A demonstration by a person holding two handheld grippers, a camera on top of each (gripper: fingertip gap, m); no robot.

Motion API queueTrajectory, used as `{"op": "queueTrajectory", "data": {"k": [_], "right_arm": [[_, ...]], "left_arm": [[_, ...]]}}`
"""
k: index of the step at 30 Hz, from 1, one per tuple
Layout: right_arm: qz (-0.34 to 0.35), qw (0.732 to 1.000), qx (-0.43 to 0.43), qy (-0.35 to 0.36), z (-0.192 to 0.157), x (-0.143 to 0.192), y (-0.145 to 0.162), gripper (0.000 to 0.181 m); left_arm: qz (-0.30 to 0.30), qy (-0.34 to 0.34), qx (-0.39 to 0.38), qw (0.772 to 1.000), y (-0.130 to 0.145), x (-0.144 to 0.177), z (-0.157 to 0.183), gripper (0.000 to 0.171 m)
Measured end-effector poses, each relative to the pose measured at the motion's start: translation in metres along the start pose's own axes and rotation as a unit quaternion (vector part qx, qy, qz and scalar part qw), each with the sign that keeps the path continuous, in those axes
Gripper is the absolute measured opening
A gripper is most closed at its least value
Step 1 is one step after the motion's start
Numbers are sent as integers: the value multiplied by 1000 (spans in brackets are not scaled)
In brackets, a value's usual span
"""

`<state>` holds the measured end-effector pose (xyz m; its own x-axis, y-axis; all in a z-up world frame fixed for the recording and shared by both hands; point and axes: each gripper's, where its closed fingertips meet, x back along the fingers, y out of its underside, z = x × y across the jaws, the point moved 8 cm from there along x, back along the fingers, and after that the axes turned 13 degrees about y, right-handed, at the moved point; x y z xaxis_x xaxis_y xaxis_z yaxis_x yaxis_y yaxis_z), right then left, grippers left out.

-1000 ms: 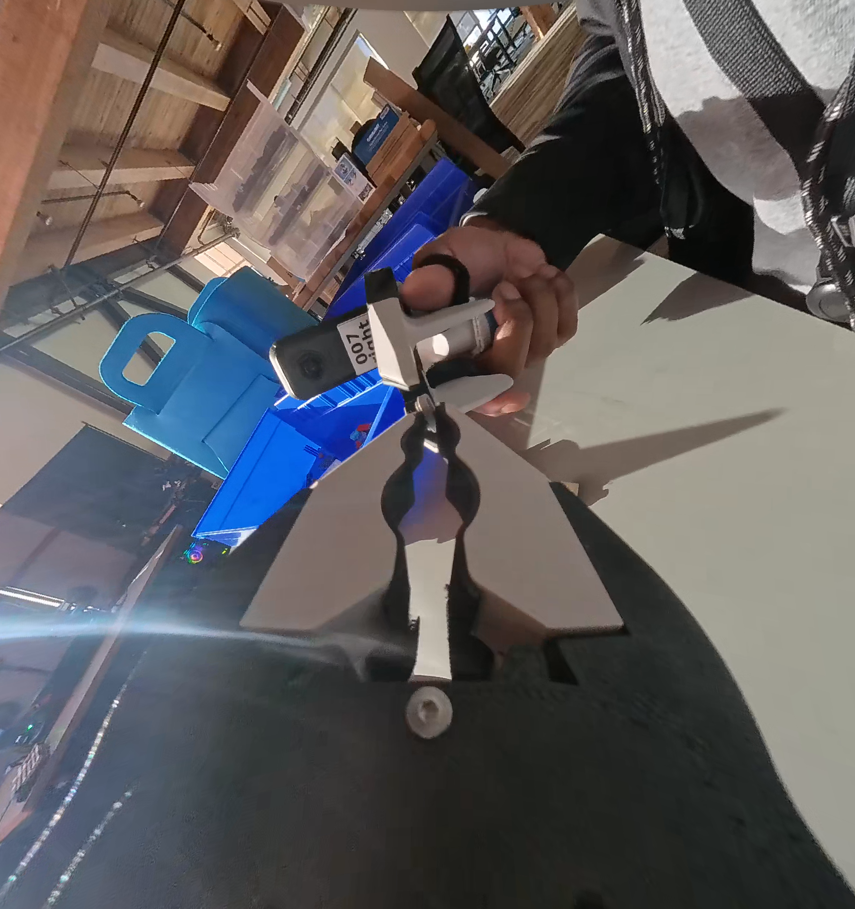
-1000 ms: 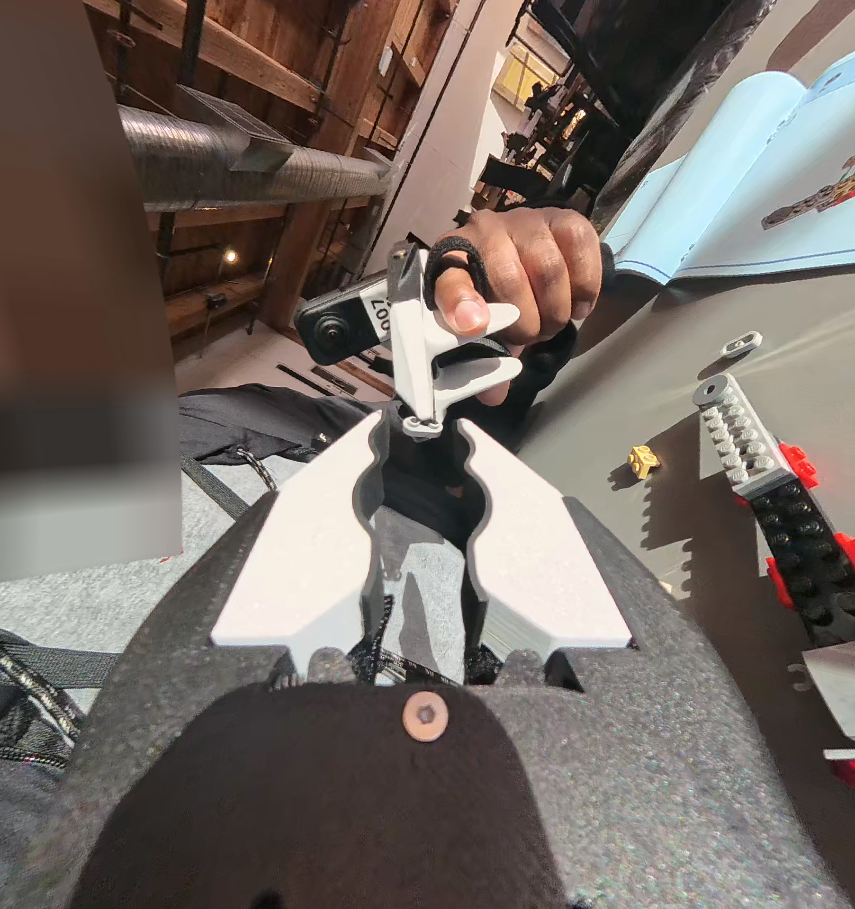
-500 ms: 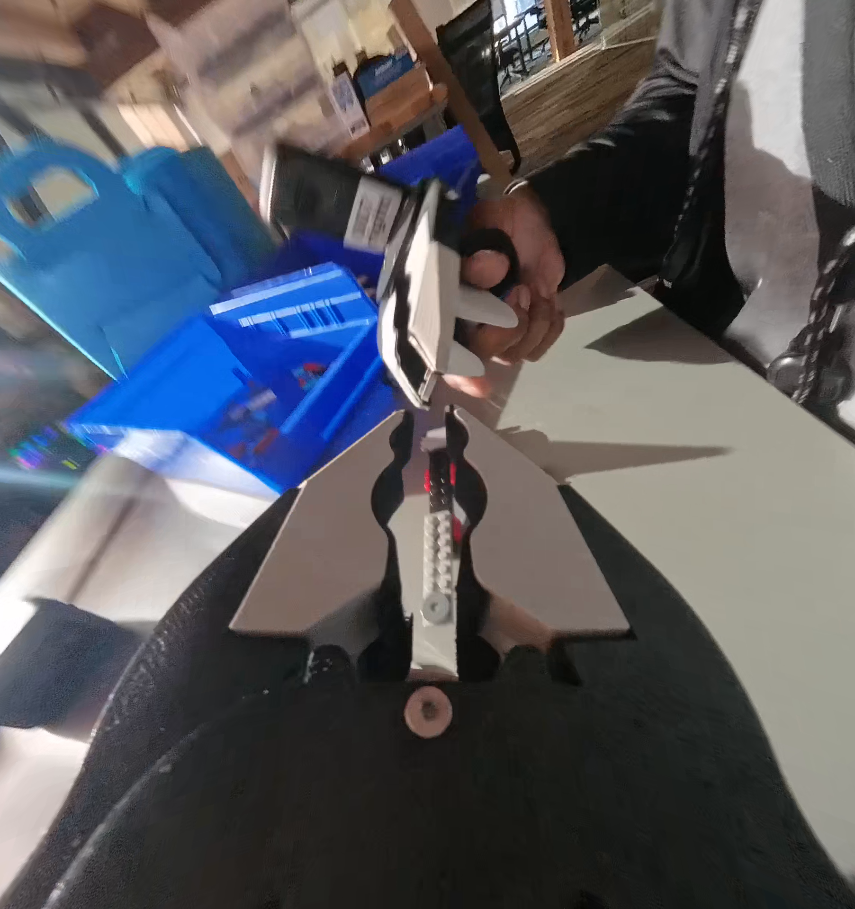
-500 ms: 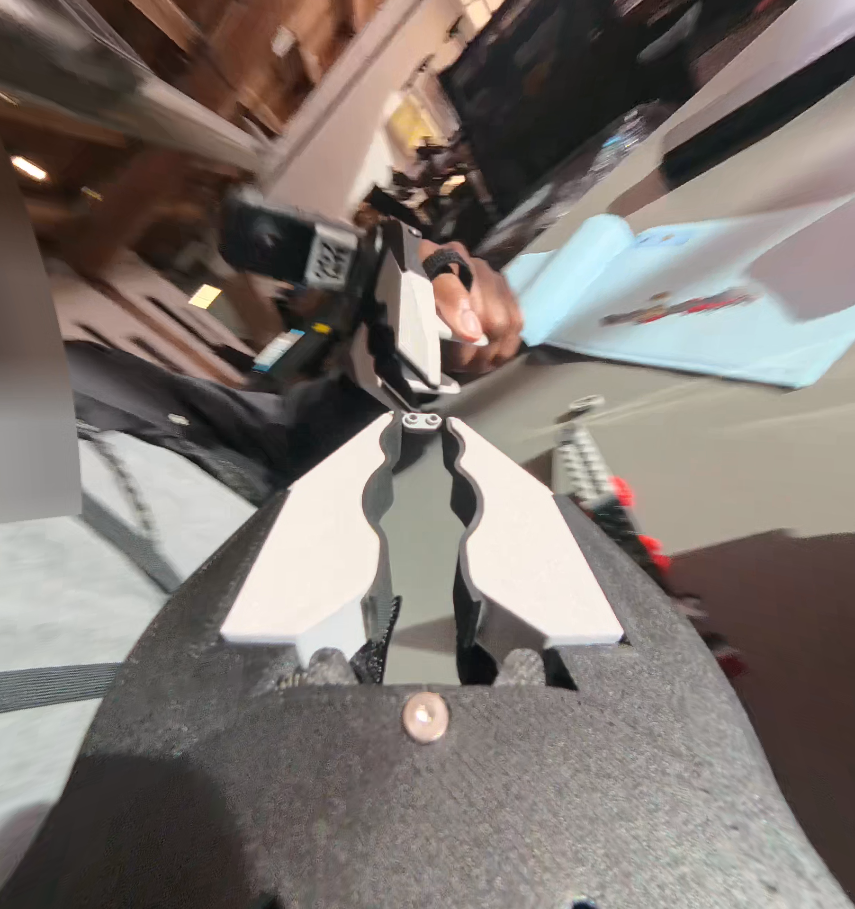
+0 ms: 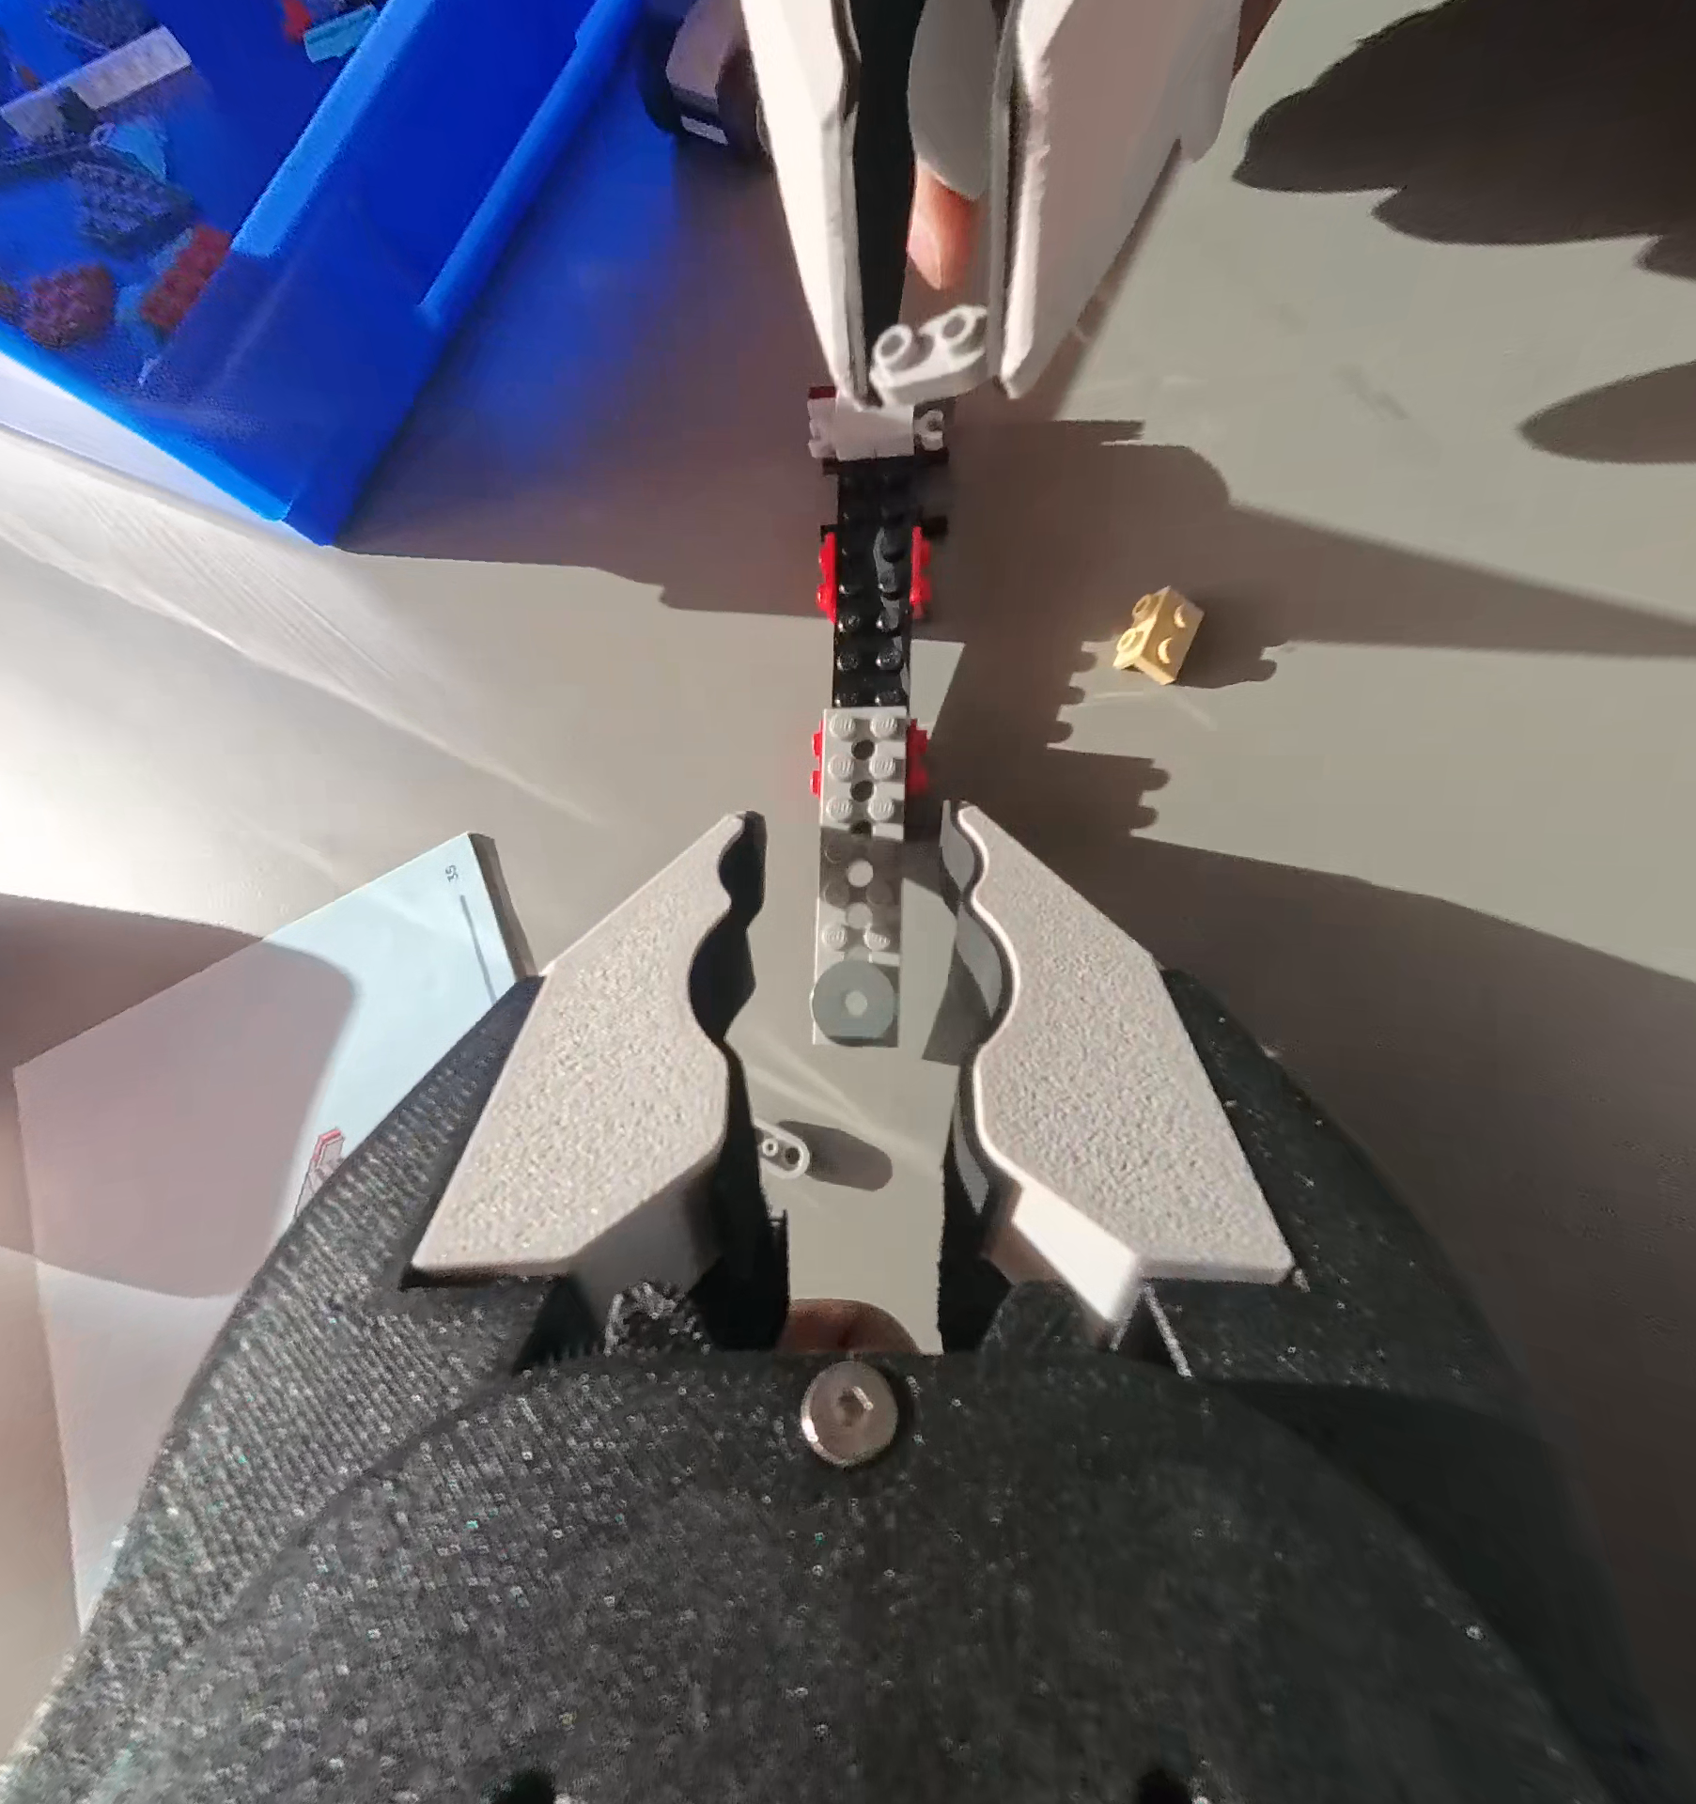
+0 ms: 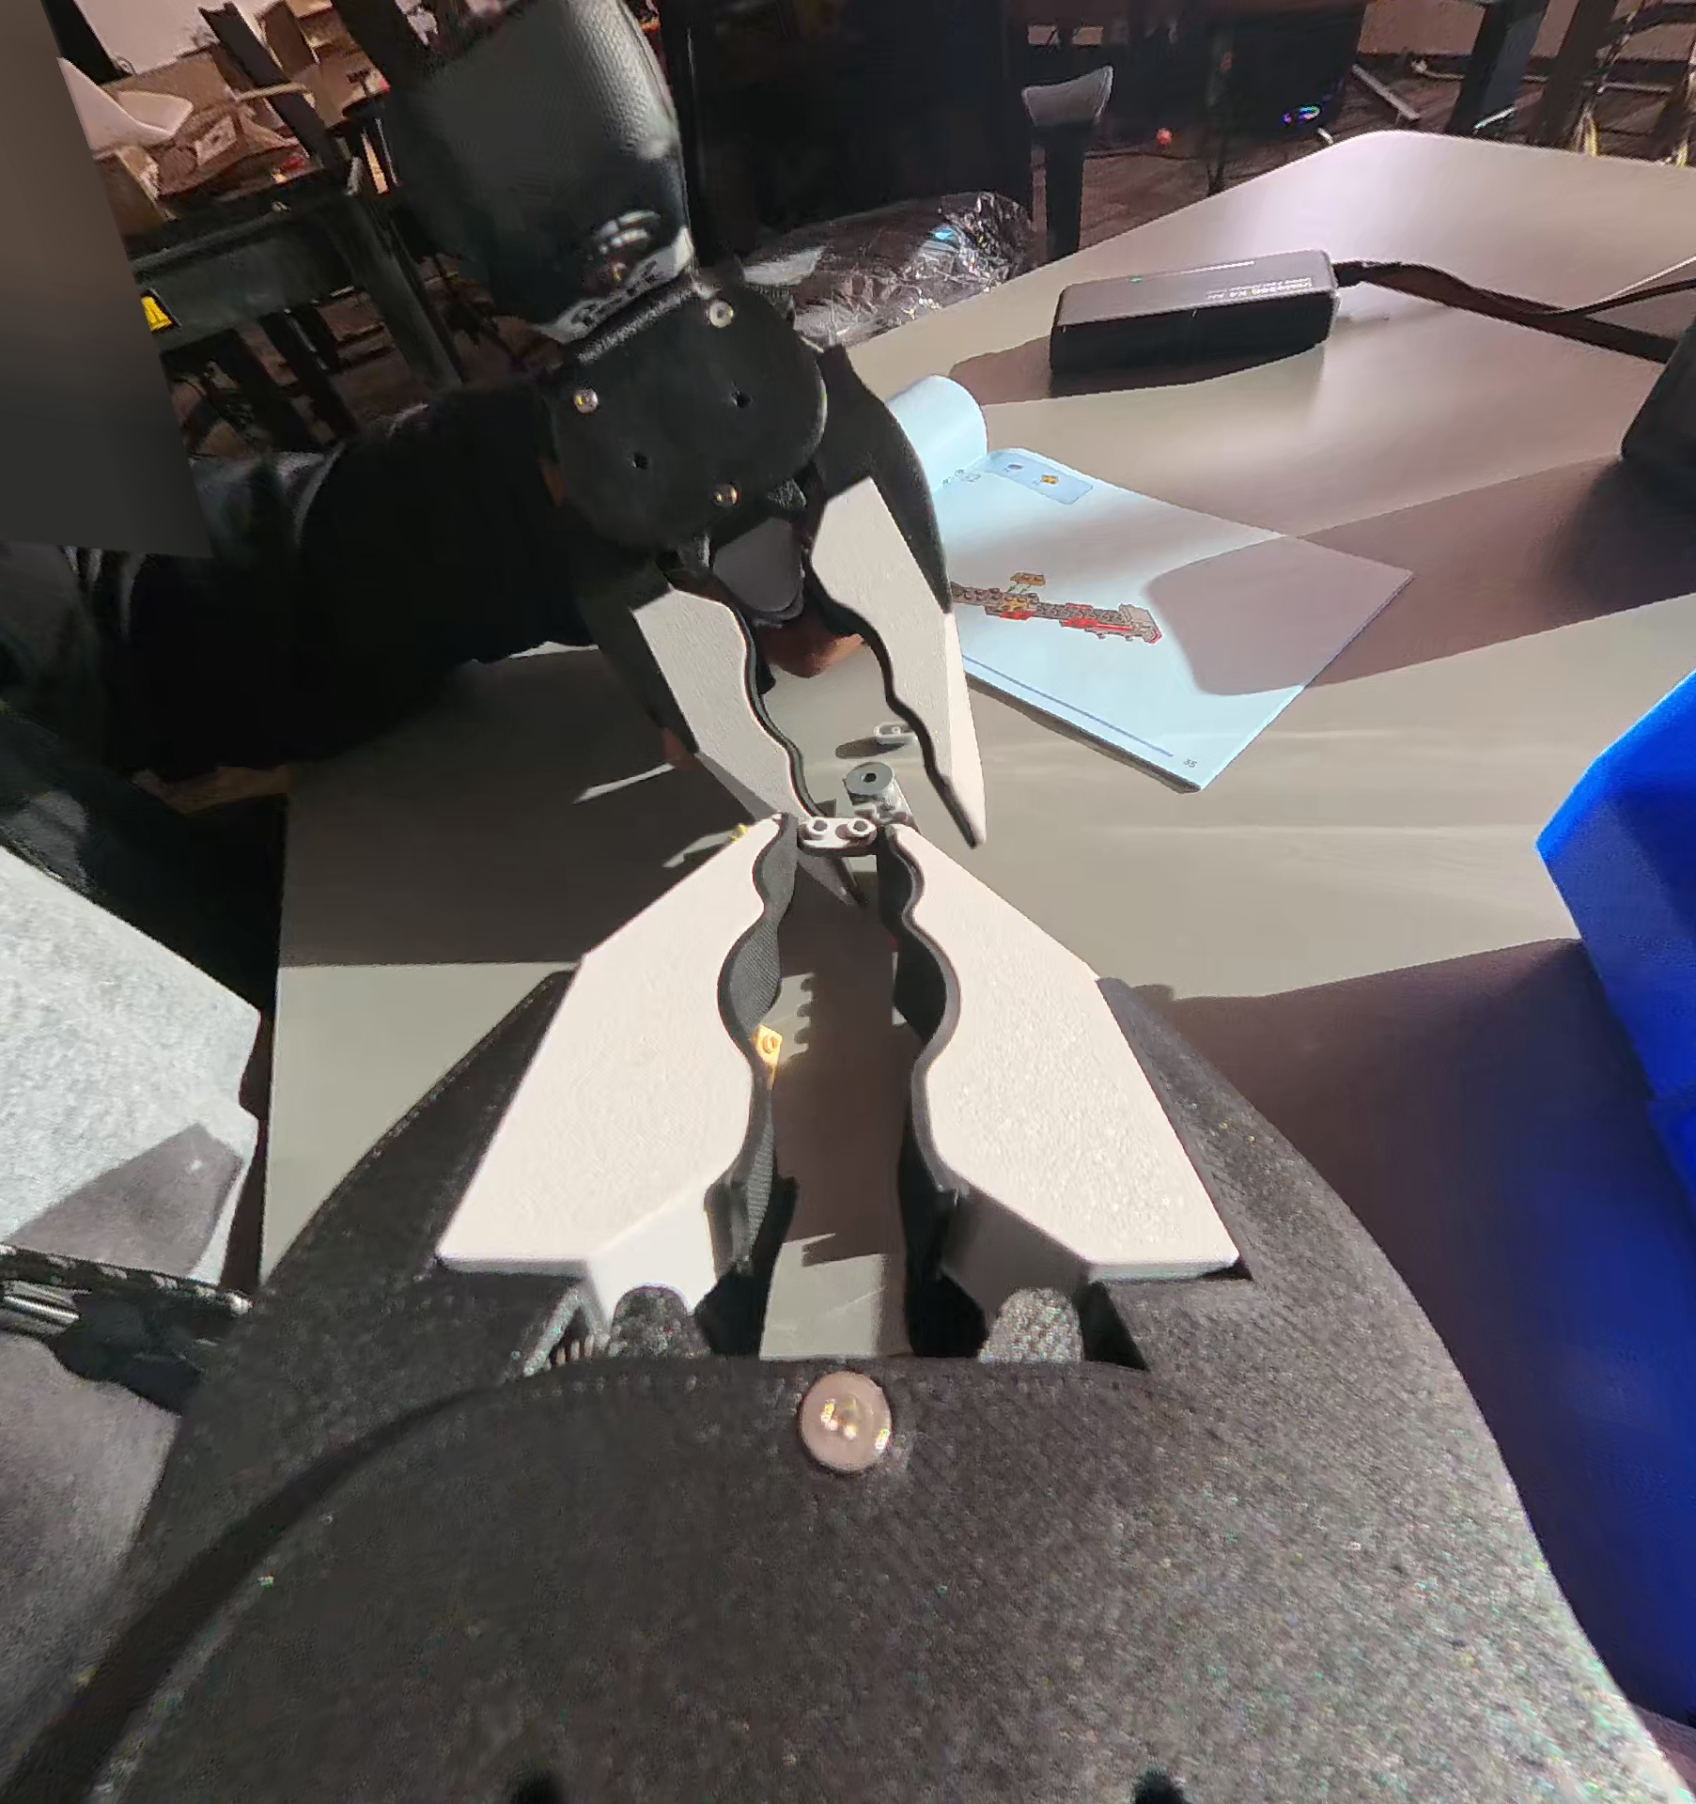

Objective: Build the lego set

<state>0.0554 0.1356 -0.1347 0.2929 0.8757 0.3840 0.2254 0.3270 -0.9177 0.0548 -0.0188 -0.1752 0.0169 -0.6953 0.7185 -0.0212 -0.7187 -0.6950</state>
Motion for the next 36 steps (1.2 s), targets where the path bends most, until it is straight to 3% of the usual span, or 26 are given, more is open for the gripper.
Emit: {"op": "queueTrajectory", "data": {"k": [5, 13, 18, 36], "right_arm": [[-23, 999, 25, 29, 3, -4, 3, 18], [-64, 994, 82, 38, 0, -10, 7, 19], [-126, 983, 131, 42, -1, -16, 13, 20], [-147, 974, 168, 25, -4, -31, 17, 20]], "left_arm": [[10, 17, 4, 1000, -3, -8, -1, 27], [11, 28, -23, 999, -12, -13, 3, 25], [11, 22, -29, 999, -16, -10, 4, 25], [29, 30, -30, 999, -12, -9, 2, 25]]}}
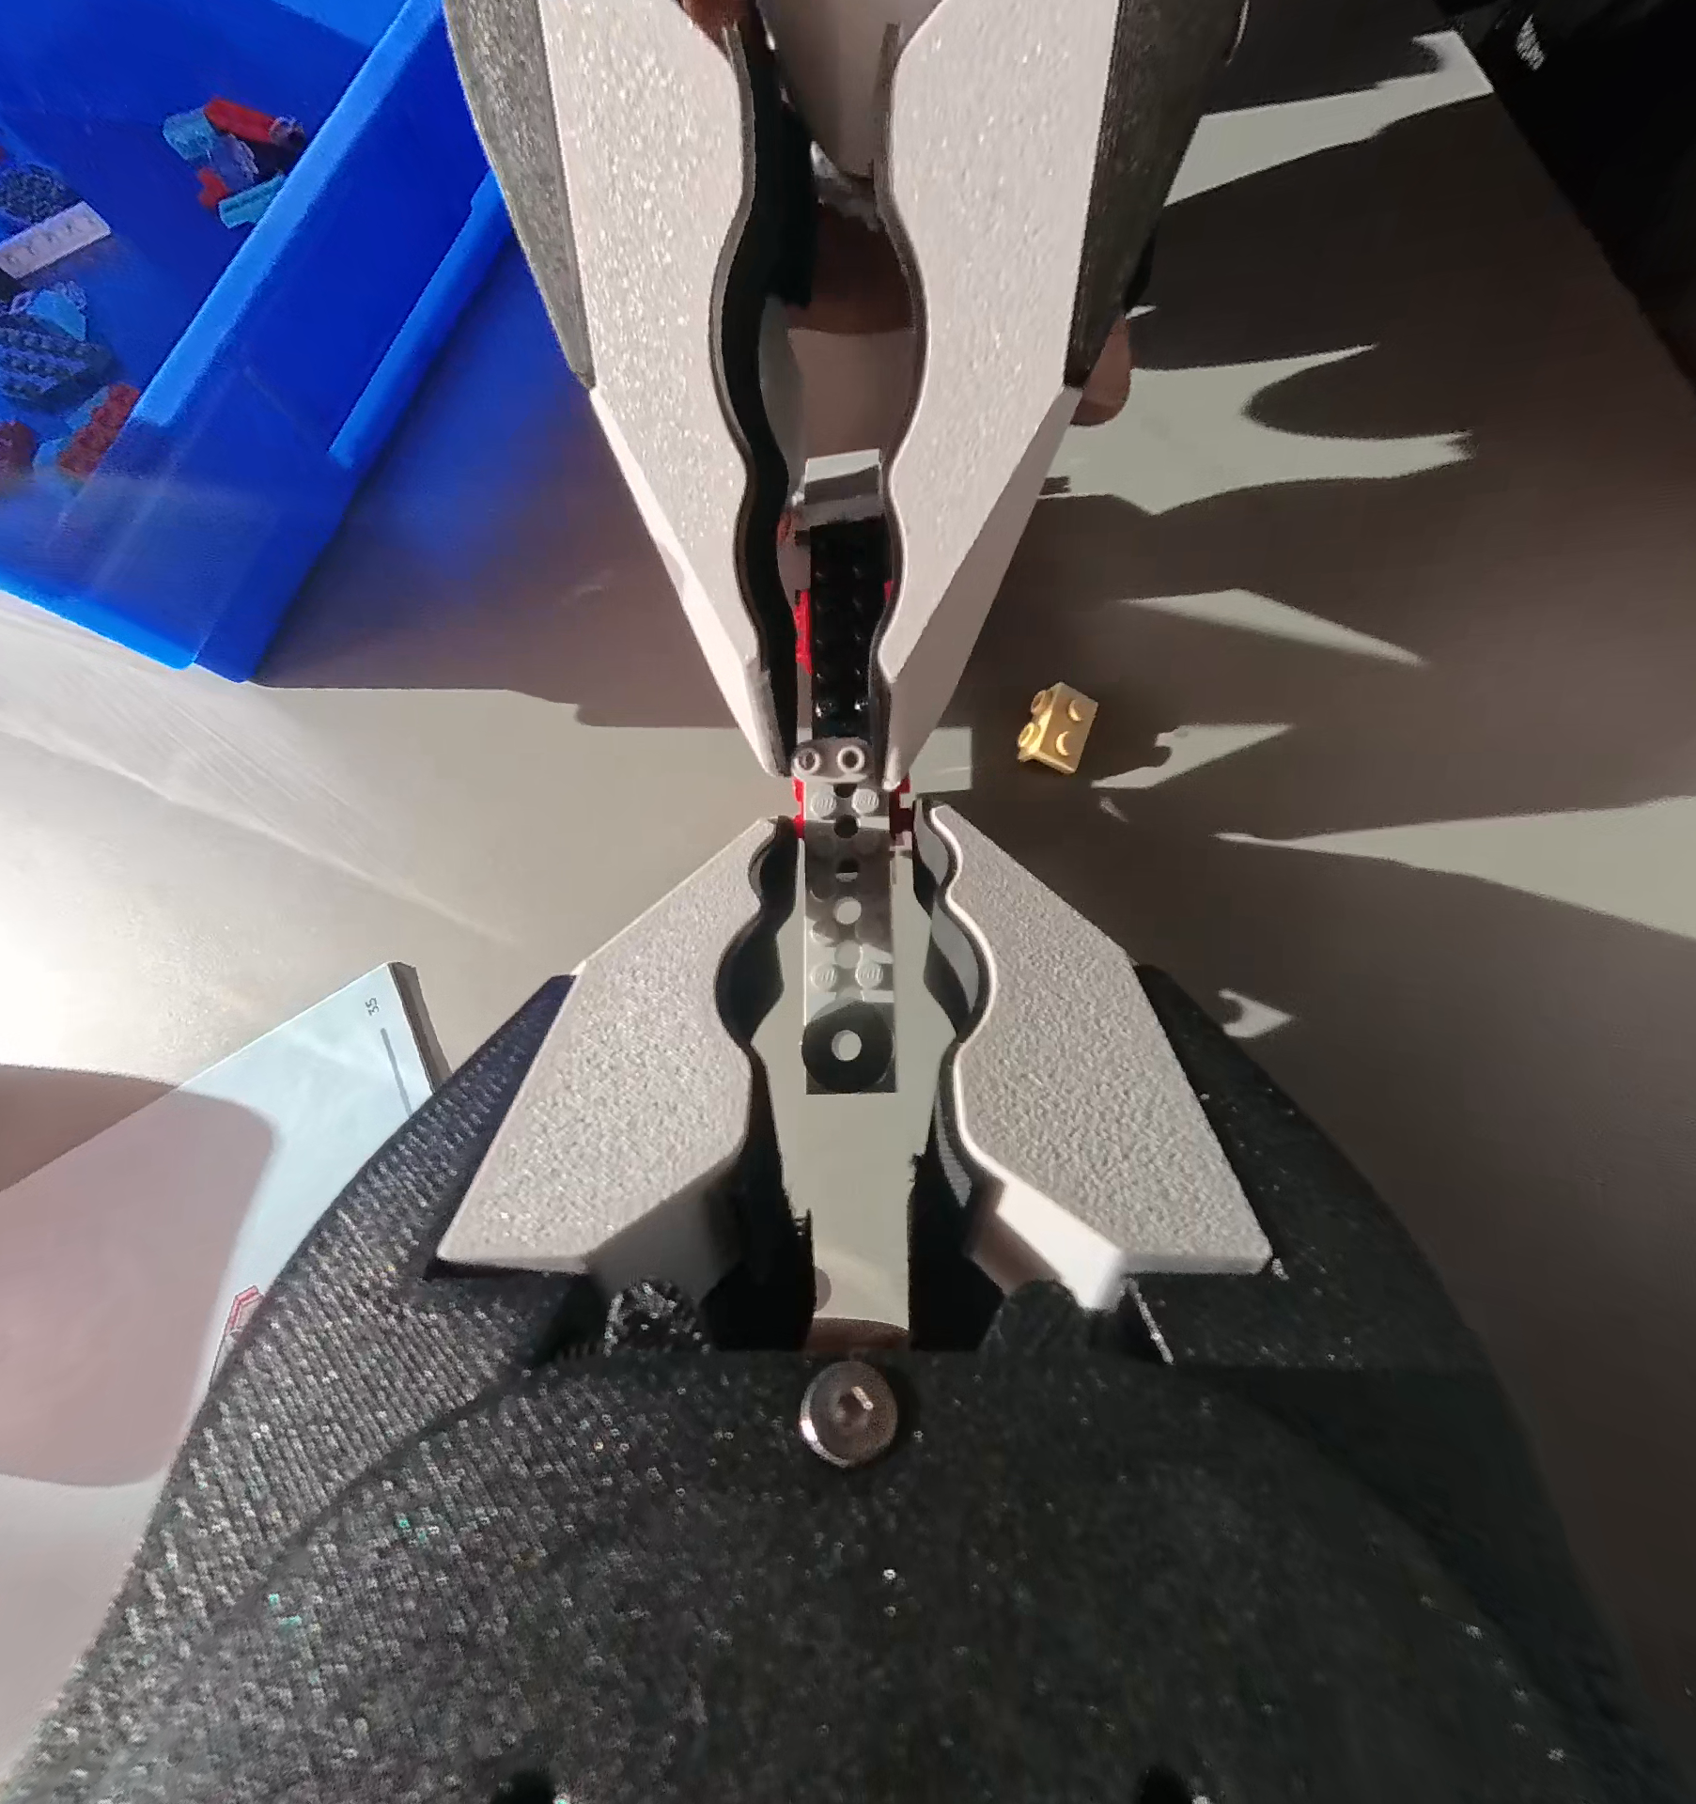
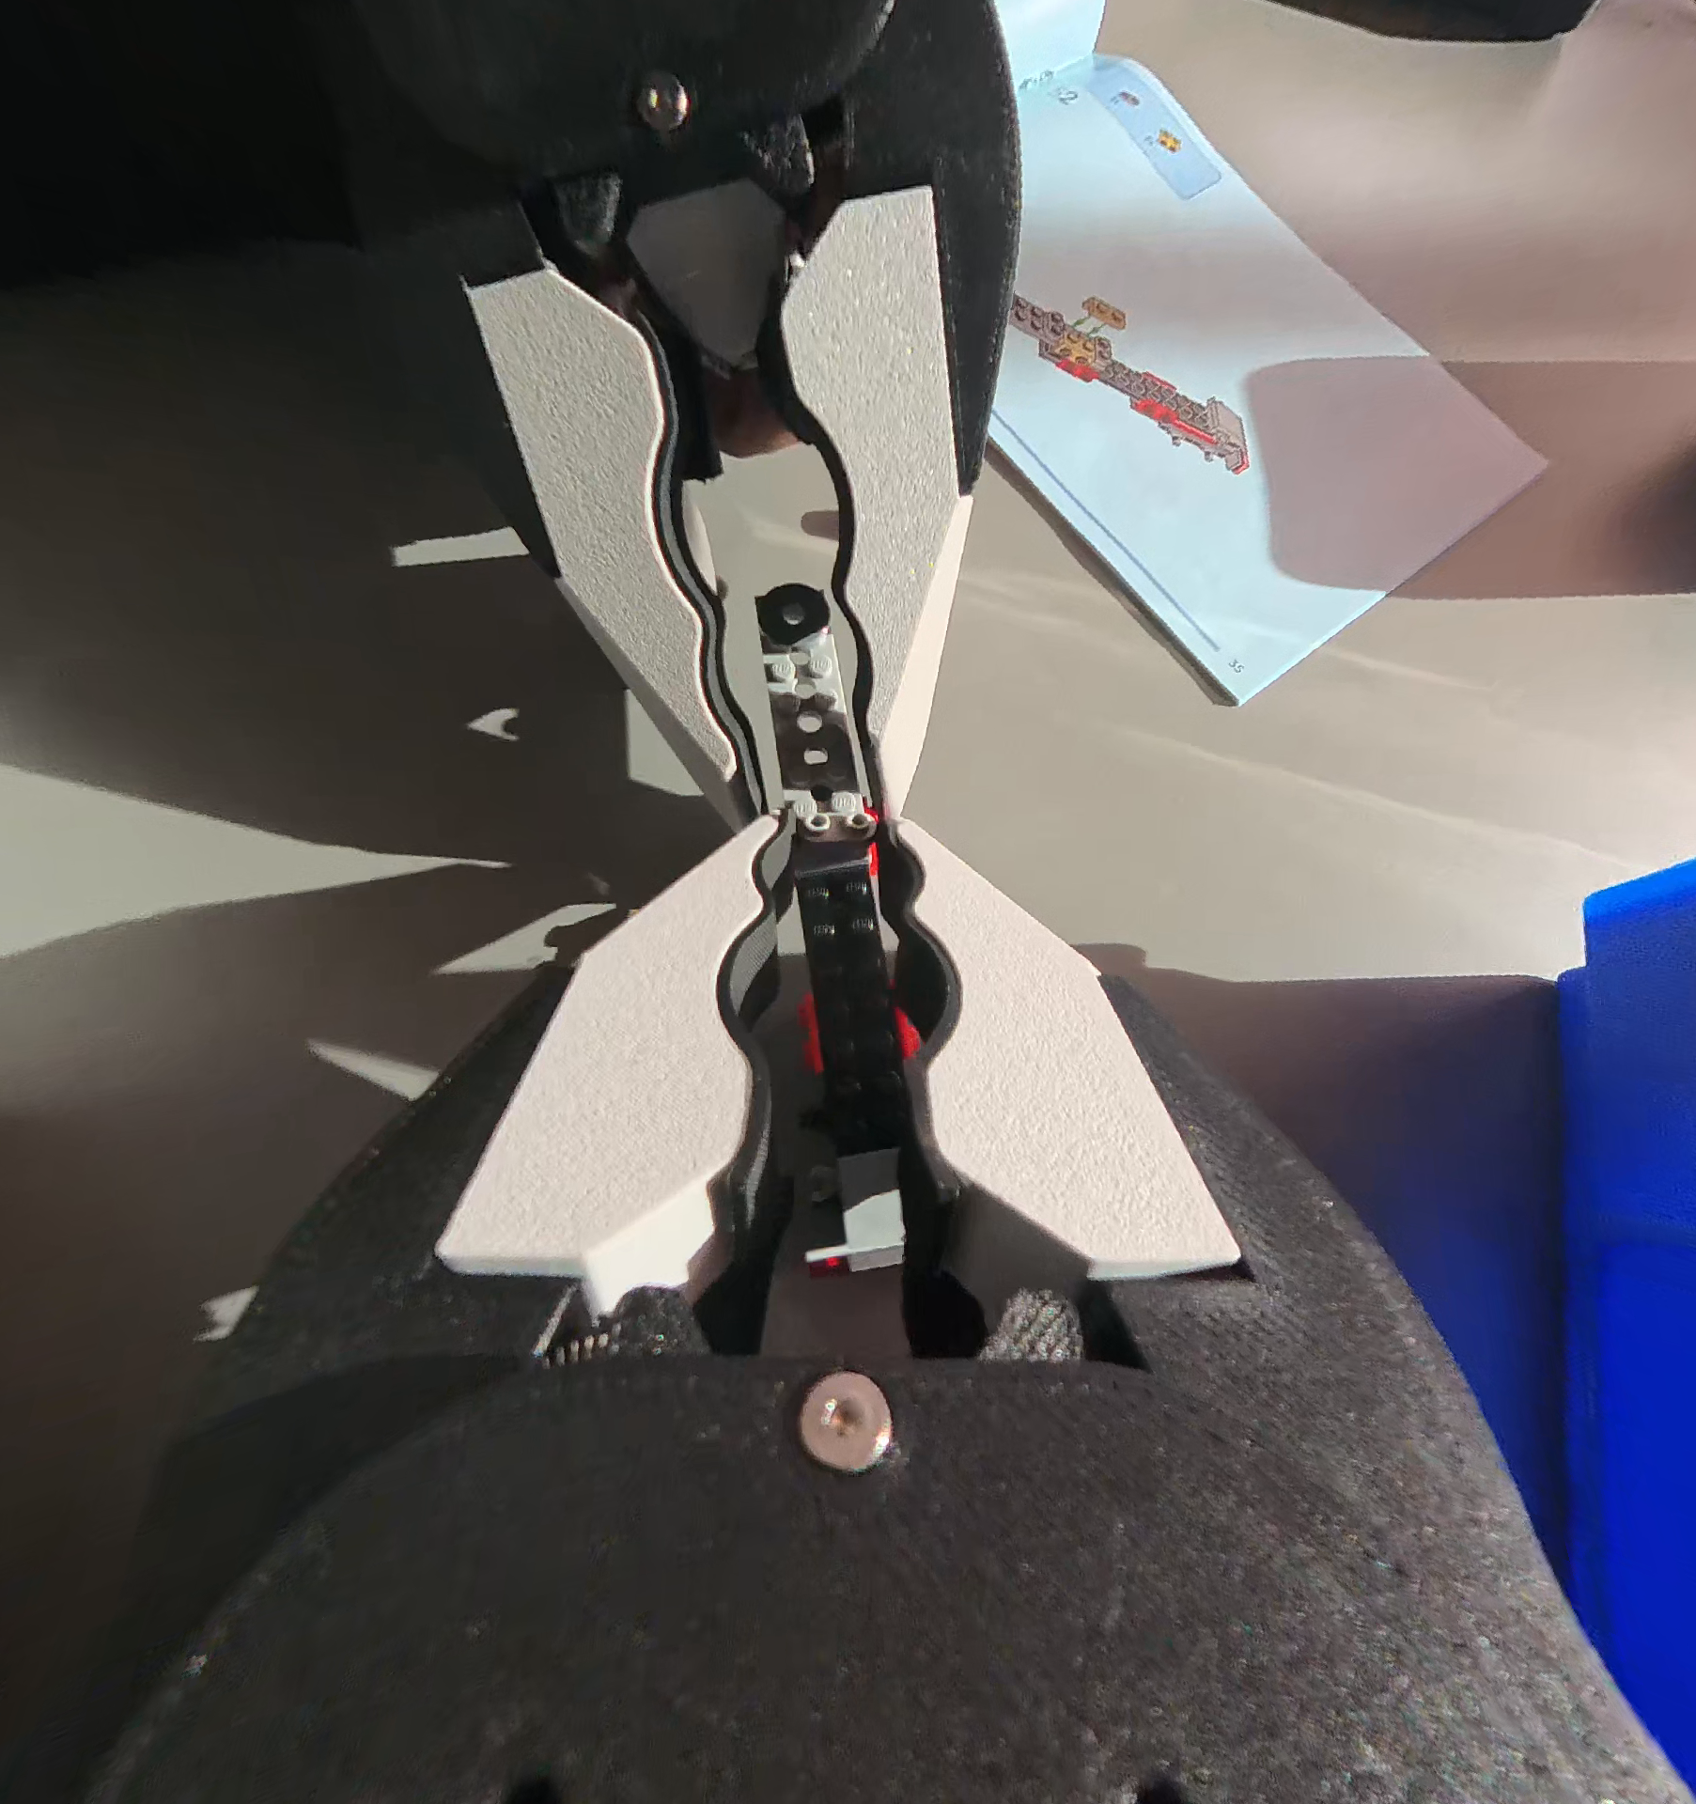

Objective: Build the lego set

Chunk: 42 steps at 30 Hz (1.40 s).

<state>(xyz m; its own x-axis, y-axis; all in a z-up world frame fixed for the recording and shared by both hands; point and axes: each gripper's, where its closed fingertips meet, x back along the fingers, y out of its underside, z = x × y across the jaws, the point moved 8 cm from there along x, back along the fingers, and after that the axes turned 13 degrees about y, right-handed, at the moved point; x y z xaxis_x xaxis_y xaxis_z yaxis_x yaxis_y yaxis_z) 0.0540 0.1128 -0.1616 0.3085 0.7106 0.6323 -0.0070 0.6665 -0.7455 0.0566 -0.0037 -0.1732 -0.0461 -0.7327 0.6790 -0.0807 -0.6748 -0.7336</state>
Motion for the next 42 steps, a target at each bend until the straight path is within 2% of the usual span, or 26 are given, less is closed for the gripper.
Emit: {"op": "queueTrajectory", "data": {"k": [42], "right_arm": [[-10, 1000, -9, -19, -3, -1, 3, 24]], "left_arm": [[-9, 10, 4, 1000, 1, -7, 5, 25]]}}
